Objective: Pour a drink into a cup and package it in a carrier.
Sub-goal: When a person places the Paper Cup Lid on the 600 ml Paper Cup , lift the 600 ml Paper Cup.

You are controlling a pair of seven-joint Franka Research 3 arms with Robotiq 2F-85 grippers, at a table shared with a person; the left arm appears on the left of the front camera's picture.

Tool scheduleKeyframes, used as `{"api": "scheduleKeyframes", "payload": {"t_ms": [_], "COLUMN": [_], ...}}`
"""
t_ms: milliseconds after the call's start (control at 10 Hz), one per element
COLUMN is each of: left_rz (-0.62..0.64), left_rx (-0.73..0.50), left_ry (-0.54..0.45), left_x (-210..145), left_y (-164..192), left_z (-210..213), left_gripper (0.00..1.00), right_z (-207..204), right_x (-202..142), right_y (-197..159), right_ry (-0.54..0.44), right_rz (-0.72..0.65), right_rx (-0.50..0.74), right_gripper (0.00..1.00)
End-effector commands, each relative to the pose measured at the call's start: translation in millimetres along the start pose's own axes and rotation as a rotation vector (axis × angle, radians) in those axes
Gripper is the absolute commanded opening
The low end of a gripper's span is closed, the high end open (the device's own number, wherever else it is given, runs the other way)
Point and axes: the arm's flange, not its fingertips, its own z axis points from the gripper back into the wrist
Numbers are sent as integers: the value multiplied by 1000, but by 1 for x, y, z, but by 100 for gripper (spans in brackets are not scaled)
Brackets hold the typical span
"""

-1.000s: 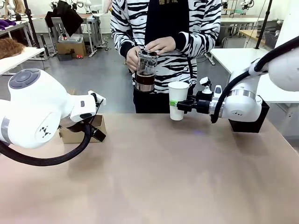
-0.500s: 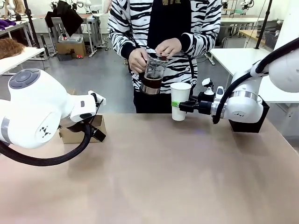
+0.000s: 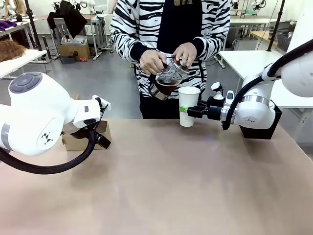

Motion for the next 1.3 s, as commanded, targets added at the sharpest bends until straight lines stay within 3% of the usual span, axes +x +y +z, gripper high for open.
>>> {"api": "scheduleKeyframes", "payload": {"t_ms": [0,1200], "left_rz": [1,1], "left_rx": [-2,-2], "left_ry": [-2,-2], "left_x": [0,0], "left_y": [0,0], "left_z": [1,1], "left_gripper": [100,100], "right_z": [-2,-2], "right_x": [0,0], "right_y": [1,1], "right_ry": [2,2], "right_rz": [-8,-8], "right_rx": [-7,-7], "right_gripper": [80,80]}}
